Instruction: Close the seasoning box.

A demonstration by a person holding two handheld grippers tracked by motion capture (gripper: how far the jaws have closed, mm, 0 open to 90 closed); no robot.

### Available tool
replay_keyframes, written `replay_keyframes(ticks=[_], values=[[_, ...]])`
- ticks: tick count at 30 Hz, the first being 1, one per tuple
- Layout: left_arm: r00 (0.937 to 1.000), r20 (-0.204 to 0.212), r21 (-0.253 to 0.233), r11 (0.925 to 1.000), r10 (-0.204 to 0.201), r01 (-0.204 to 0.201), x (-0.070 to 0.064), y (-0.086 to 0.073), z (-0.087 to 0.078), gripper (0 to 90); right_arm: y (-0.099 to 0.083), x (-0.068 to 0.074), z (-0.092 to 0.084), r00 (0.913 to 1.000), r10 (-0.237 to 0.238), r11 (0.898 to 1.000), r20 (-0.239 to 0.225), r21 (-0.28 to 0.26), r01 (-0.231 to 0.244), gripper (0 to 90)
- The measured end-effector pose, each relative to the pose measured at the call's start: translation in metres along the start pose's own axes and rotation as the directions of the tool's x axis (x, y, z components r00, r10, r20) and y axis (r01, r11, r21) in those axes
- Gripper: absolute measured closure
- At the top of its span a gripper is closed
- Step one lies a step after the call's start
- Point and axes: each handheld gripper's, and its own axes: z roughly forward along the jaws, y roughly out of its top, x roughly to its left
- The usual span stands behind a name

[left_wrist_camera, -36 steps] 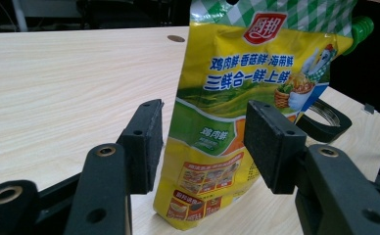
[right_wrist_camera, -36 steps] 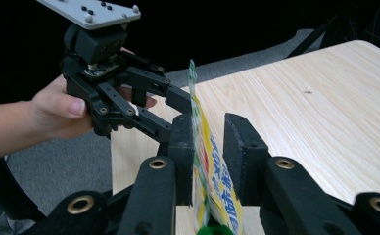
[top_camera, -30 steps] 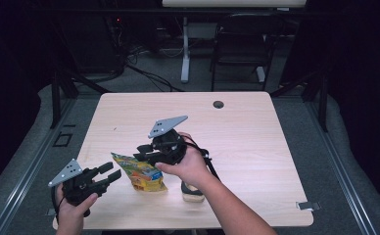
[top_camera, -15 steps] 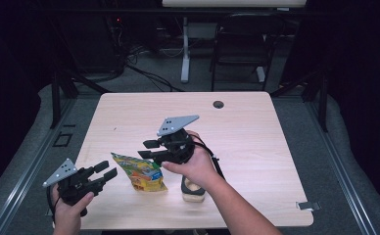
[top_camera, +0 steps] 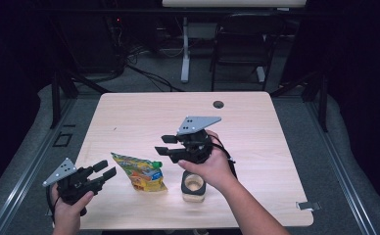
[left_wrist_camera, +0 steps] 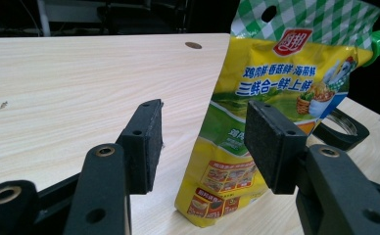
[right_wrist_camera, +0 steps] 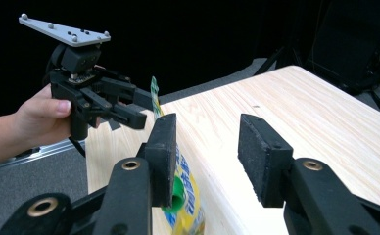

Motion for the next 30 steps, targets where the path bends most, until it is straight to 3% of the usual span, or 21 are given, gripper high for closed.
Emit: replay_keyframes(ticks=[9,16,17,30], values=[[0.9999,0.009,-0.004,0.9999,-0.012,0.012,-0.001,0.002,-0.004,50.9,-0.012,-0.01,-0.023,0.9993,0.03,0.999,0.022,-0.024,-0.029,61.3],[0.9997,-0.014,-0.025,0.9995,-0.021,0.02,-0.005,0.006,-0.007,51.9,-0.026,-0.02,-0.043,0.996,0.052,0.998,0.072,-0.041,-0.049,61.7],[0.9998,-0.001,-0.014,0.9997,-0.02,0.02,-0.005,0.006,-0.008,52.4,-0.027,-0.021,-0.045,0.9955,0.054,0.998,0.078,-0.041,-0.051,61.7],[0.9995,0.03,-0.024,0.9997,0.01,-0.009,-0.016,0.012,-0.01,57.2,-0.056,-0.038,-0.07,0.9796,0.119,0.992,0.162,-0.064,-0.11,61.8]])
